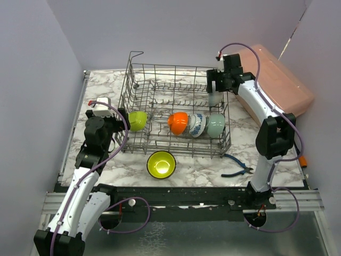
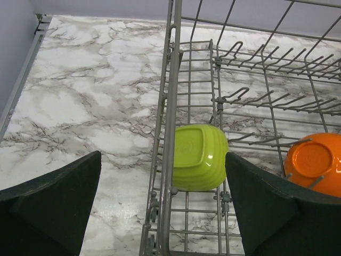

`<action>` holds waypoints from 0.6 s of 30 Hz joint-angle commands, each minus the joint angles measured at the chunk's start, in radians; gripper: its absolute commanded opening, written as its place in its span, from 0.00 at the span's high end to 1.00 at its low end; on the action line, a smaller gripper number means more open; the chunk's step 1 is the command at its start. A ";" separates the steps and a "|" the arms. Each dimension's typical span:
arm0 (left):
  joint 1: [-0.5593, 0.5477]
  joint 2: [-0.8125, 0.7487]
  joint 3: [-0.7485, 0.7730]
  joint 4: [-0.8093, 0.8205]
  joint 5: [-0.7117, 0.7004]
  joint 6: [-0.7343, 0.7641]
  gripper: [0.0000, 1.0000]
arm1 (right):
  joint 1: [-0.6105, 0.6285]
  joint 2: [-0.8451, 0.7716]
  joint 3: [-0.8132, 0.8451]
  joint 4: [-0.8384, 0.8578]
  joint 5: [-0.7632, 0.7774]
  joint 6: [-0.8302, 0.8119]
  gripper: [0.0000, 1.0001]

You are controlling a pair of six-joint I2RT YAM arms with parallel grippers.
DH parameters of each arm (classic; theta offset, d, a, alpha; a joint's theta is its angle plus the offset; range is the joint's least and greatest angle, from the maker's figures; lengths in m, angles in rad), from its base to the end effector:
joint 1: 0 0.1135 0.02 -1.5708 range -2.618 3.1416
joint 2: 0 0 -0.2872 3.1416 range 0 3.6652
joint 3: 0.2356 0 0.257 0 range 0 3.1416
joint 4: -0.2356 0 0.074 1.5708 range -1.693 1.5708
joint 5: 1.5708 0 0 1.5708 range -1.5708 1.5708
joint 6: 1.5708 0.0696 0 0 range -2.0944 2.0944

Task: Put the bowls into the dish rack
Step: Place the bowl in the dish rack.

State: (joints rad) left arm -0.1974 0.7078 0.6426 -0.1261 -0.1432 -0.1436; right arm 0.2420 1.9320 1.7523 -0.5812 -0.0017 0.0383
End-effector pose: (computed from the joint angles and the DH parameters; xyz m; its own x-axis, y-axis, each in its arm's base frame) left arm 0.1935 -0.0286 0.3166 -0.1926 -0.1059 -0.9755 0.0295 0.9931 -0.1136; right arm 0.4680 0.1156 0.2975 -0.6782 -0.1280 -0.7236 -0.2150 0.9762 0.0289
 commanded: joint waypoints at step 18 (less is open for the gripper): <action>0.006 -0.124 0.124 -0.089 0.276 -0.210 0.01 | 0.029 -0.427 -0.383 0.134 -0.284 0.069 0.10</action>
State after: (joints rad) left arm -0.1974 0.6106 0.7410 -0.1364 0.0246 -0.2516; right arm 0.2600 1.5967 1.4525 -0.5163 -0.1261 0.0715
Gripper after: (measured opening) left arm 0.988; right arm 0.904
